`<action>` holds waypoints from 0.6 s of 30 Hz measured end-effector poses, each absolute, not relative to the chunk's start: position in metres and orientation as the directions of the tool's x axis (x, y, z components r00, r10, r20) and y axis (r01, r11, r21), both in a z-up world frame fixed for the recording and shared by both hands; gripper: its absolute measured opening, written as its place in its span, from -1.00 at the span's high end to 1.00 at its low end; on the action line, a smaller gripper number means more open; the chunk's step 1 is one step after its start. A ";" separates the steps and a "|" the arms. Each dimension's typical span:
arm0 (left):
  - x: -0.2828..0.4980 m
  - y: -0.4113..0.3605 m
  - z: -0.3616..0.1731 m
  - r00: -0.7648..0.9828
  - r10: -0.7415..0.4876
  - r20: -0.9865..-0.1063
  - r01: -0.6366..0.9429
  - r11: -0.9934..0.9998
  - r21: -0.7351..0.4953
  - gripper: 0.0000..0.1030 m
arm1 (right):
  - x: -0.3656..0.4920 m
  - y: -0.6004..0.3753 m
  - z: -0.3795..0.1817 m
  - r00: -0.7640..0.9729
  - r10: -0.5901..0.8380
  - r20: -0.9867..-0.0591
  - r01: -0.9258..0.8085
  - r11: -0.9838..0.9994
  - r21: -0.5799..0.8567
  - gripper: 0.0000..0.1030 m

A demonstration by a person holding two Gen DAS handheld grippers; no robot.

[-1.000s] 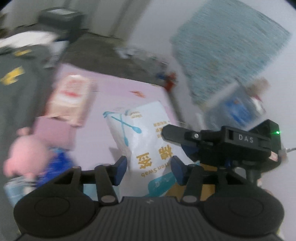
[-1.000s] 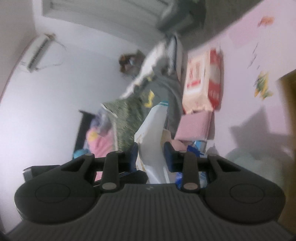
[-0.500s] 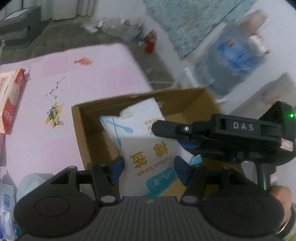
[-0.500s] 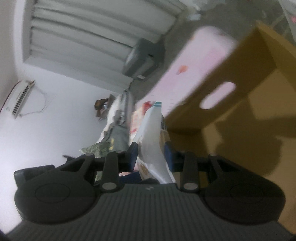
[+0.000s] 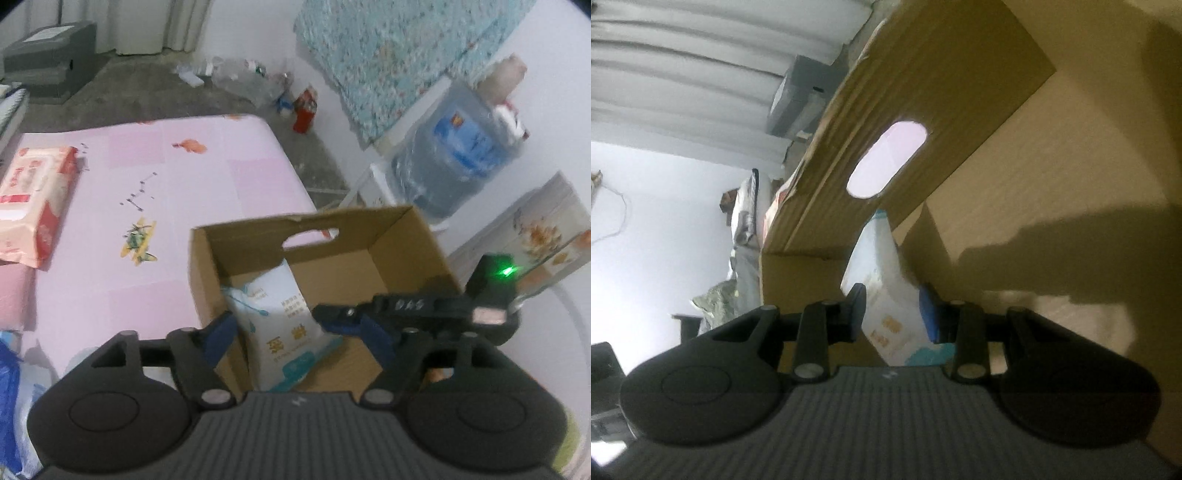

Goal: Organize soft objects
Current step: 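Carry the cotton-swab bag into the cardboard box and open the right gripper, then withdraw the right gripper from the box back toward the pile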

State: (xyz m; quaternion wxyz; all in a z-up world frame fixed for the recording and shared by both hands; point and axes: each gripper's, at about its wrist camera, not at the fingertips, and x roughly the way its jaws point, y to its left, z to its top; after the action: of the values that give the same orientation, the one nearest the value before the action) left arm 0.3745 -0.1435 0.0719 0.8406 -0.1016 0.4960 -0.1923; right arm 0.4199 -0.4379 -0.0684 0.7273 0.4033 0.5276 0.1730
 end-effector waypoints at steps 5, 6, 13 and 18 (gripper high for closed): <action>0.351 -0.104 0.080 0.495 -0.381 -0.781 0.157 0.923 -0.350 -0.57 | 0.415 -0.404 -0.076 0.357 0.625 -0.694 0.187 0.680 0.709 0.45; 0.345 -0.096 0.080 0.498 -0.372 -0.783 0.141 0.926 -0.350 -0.57 | 0.416 -0.399 -0.077 0.361 0.618 -0.698 0.187 0.686 0.703 0.45; 0.292 -0.025 0.081 0.570 -0.292 -0.768 0.020 0.939 -0.342 -0.71 | 0.411 -0.392 -0.051 0.425 0.576 -0.698 0.152 0.715 0.682 0.42; 0.251 0.019 0.077 0.635 -0.222 -0.740 -0.063 0.940 -0.336 -0.78 | 0.399 -0.387 -0.020 0.463 0.635 -0.618 0.069 0.669 0.740 0.42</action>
State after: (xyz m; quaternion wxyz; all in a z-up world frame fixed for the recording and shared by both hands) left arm 0.2506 0.0187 0.0774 0.8886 -0.1677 0.4247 -0.0446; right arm 0.3987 -0.3874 -0.0199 0.7743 0.3634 0.4848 0.1827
